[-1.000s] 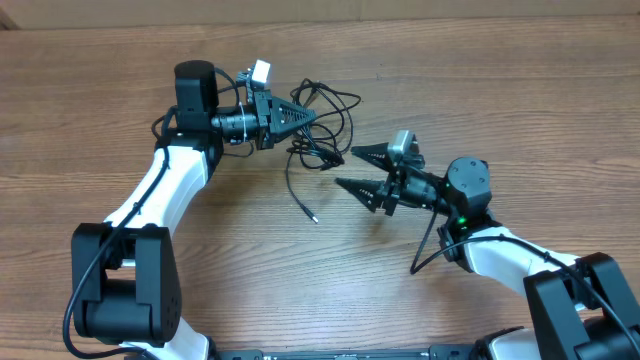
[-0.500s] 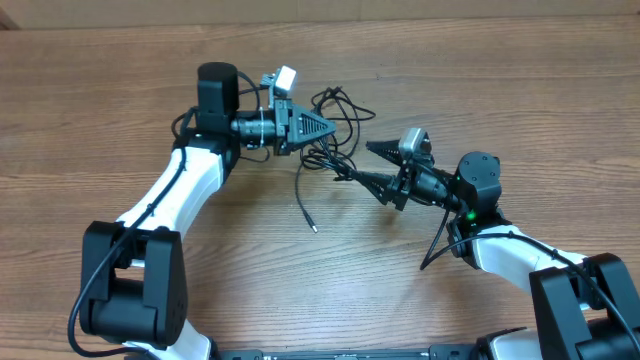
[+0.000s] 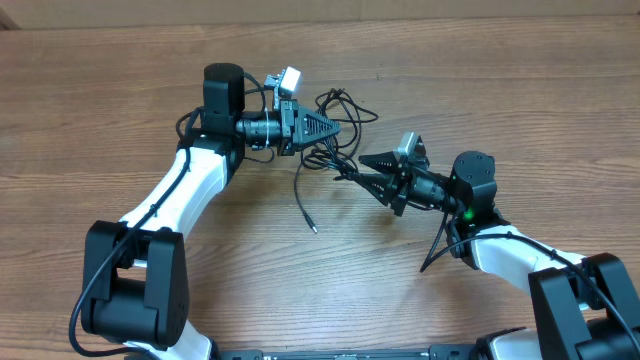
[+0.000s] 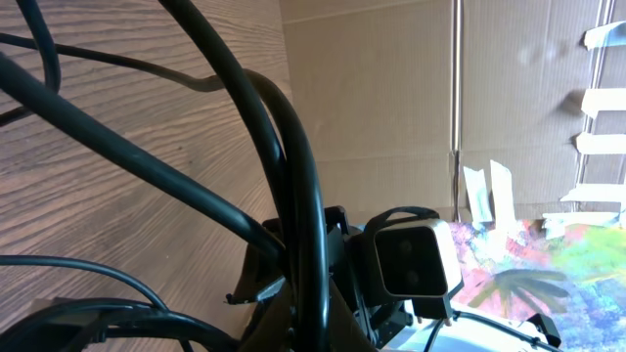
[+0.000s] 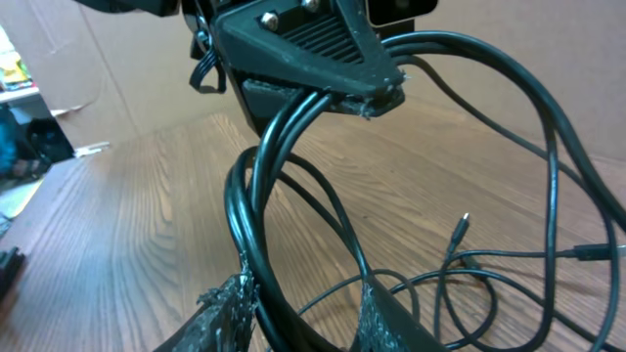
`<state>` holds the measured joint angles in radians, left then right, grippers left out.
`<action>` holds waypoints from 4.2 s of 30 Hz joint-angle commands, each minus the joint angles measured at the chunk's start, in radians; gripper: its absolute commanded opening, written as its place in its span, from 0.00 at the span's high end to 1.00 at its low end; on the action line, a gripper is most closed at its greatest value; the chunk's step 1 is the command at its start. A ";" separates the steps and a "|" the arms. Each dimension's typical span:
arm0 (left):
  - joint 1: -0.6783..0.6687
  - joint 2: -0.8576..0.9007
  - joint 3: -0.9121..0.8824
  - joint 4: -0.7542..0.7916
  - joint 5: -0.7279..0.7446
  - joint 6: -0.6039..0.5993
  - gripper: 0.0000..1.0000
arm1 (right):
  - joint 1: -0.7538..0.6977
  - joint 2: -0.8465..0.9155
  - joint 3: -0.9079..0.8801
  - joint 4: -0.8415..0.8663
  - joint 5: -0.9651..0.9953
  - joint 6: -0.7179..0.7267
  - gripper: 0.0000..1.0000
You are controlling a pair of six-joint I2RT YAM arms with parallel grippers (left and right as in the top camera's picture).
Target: Untangle cables
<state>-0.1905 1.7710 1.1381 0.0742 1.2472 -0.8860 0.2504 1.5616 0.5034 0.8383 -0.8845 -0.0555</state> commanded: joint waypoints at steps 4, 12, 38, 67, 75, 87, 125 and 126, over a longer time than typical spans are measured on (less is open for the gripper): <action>-0.021 -0.011 0.009 0.001 -0.010 0.010 0.96 | 0.004 -0.010 0.009 0.003 -0.054 -0.003 0.66; -0.035 -0.011 0.009 0.002 -0.025 0.007 0.96 | 0.005 -0.010 0.010 -0.026 -0.064 -0.003 0.77; -0.032 -0.011 0.009 -0.037 -0.115 0.027 0.96 | 0.019 -0.010 0.010 0.181 -0.173 0.113 0.96; -0.092 -0.011 0.009 -0.124 -0.189 0.056 0.96 | 0.017 -0.010 0.010 0.545 -0.169 0.174 0.96; -0.090 -0.011 0.009 -0.138 -0.244 0.056 0.96 | 0.011 -0.010 0.010 0.544 -0.165 0.159 0.96; -0.049 -0.011 0.009 -0.228 -0.407 0.015 0.96 | -0.043 -0.010 0.010 0.449 -0.224 0.161 0.96; -0.039 -0.011 0.009 -0.010 -0.245 -0.137 0.96 | 0.022 -0.010 0.010 0.176 -0.210 0.182 0.00; -0.039 -0.011 0.009 -0.010 -0.228 -0.112 0.96 | 0.022 -0.010 0.010 0.180 -0.192 0.182 0.00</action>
<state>-0.2276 1.7710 1.1381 0.0605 0.9352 -1.1236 0.2710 1.5623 0.5030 1.0088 -1.1461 0.1272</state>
